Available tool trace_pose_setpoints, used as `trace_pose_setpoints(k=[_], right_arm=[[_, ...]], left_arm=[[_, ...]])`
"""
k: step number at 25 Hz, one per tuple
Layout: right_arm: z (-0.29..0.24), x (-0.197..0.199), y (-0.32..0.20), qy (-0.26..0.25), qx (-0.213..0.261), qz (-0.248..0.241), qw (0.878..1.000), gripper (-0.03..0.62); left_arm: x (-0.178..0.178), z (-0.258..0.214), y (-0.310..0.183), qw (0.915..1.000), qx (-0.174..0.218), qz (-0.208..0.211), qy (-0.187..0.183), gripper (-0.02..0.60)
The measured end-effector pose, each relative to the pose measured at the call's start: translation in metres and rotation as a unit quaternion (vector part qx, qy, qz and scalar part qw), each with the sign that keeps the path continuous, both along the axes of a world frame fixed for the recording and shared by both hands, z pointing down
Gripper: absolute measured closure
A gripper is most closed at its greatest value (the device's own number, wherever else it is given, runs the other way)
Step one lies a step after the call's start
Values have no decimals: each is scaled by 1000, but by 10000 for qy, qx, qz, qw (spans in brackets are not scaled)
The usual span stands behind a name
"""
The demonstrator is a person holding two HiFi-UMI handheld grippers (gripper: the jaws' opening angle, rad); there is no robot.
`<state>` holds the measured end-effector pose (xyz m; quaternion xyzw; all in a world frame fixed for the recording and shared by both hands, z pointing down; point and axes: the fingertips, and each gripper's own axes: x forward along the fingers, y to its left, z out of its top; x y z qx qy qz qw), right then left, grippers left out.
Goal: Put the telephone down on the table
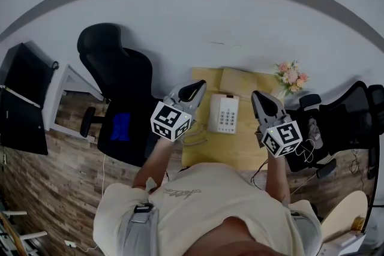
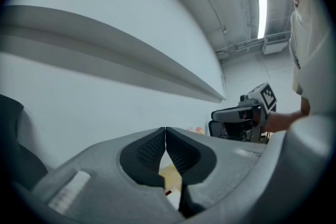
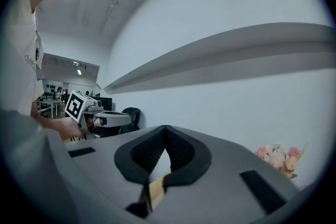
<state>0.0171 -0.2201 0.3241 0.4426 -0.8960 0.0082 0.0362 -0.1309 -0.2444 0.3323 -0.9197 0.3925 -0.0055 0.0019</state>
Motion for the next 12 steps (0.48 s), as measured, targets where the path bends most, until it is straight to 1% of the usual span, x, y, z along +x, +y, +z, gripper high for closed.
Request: trace_pose_setpoints(k=[7,12], right_arm=[[-1,-4,10,11,-39,-114,9999,592],[0,6,-6,131,17,-108,9999,592]], left_arm=[[6,13,0,9997,-194,118,95,565],[11,14,-12,9999,-107,7,100,565]])
